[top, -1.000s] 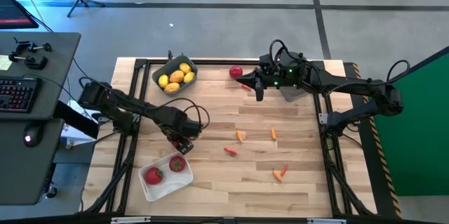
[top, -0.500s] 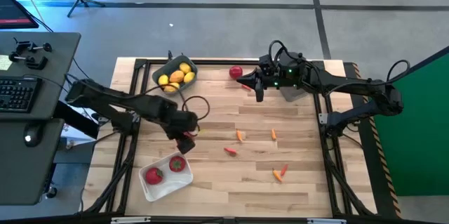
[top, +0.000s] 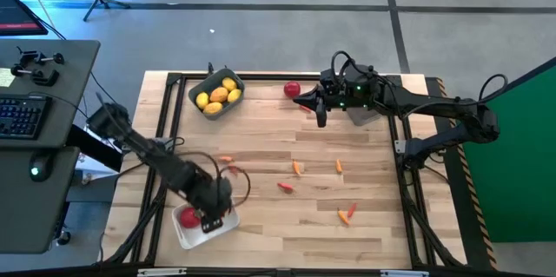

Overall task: Sort produce into baskets
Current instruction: Put the red tomato into the white bin

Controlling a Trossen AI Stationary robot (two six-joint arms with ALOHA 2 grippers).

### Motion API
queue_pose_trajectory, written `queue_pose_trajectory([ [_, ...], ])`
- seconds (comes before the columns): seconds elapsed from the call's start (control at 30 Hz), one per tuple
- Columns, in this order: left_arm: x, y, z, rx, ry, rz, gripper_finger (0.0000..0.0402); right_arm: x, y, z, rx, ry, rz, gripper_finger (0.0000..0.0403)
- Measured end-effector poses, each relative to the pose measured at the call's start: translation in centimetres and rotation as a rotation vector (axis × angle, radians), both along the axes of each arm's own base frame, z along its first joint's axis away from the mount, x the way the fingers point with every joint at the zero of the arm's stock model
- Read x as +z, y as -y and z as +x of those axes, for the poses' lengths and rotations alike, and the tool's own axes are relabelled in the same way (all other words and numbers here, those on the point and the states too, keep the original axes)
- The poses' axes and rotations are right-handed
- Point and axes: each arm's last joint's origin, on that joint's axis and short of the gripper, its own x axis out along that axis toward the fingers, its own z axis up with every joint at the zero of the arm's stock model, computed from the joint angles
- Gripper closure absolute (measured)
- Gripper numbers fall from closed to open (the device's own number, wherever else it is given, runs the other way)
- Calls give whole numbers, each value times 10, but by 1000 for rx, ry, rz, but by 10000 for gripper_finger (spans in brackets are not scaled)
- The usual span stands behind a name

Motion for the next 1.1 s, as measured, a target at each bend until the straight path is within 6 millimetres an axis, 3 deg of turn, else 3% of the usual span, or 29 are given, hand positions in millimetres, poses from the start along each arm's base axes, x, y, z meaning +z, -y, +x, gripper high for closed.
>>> queue_pose_trajectory([
  [0.23,-26,40,-6,-82,-59,0,139,0,0,0,-1,0,6,402],
  [0.47,-46,61,-14,-76,-163,4,142,0,0,0,-2,0,6,402],
  [0.77,-60,66,-18,-76,-220,-3,146,0,0,0,-2,-1,7,402],
  [1.1,-60,68,-16,-137,-204,-35,106,-1,0,0,-2,-7,9,402],
])
